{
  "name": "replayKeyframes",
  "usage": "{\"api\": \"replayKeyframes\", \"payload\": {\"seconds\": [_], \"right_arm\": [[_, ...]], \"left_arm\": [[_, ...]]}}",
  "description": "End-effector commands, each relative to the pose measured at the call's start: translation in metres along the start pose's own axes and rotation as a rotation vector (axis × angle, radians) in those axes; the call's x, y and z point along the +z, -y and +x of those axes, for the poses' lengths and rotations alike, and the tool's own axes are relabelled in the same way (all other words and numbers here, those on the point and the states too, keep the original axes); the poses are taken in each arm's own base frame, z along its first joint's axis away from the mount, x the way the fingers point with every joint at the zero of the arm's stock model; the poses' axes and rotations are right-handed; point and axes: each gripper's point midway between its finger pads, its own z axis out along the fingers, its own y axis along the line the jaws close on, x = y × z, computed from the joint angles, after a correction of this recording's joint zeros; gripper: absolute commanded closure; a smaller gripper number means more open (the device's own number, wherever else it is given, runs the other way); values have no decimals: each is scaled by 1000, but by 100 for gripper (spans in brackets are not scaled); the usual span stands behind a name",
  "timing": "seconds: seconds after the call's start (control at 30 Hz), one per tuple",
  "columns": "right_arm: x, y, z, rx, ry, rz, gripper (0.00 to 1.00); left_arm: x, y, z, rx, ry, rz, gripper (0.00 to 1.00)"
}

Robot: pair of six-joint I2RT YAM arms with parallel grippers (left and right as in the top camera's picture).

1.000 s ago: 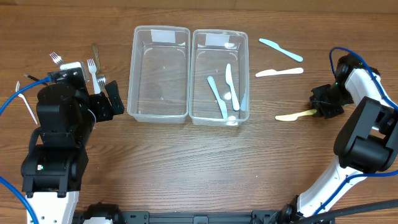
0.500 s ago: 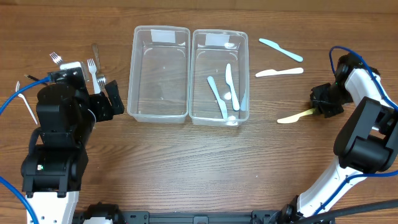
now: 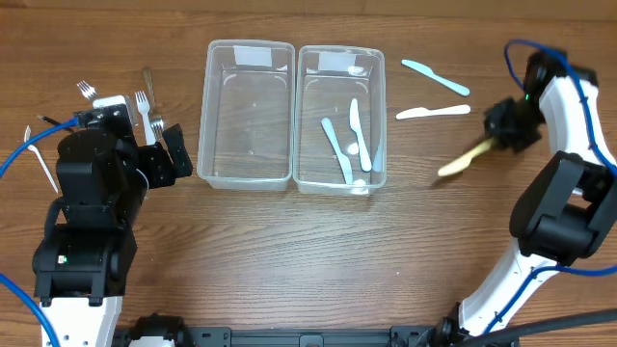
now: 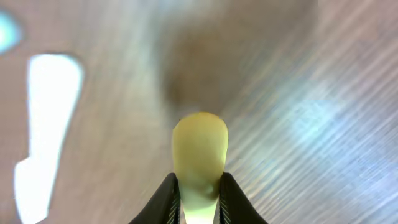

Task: Pack container
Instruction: 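Carry the yellow knife left and lower it into the right container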

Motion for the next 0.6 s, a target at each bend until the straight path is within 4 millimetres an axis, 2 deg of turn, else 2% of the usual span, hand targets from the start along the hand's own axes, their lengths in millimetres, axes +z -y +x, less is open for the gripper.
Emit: {"api": "replayKeyframes", "payload": {"seconds": [0.0, 0.1, 0.23, 0.3, 0.4, 0.5, 0.57], "right_arm": [[-81, -40, 1, -201, 146, -102, 96], [-122, -75, 29, -382, 198, -151, 96], [-155, -115, 77, -631, 234, -199, 96], [-158, -136, 110, -771, 236, -216, 96], [-156, -156, 148, -888, 226, -231, 96], [-153, -170, 175, -953, 219, -245, 96], [-142, -179, 190, -988, 199, -239, 96]], "left_arm": [[-4, 2, -10, 17, 24, 9, 0], [-4, 2, -9, 17, 23, 9, 0], [-4, 2, -9, 17, 22, 10, 0], [-4, 2, -9, 17, 22, 10, 0], [-4, 2, -9, 17, 22, 10, 0], [-4, 3, -9, 16, 20, 17, 0], [-4, 3, -9, 16, 20, 17, 0]]}}
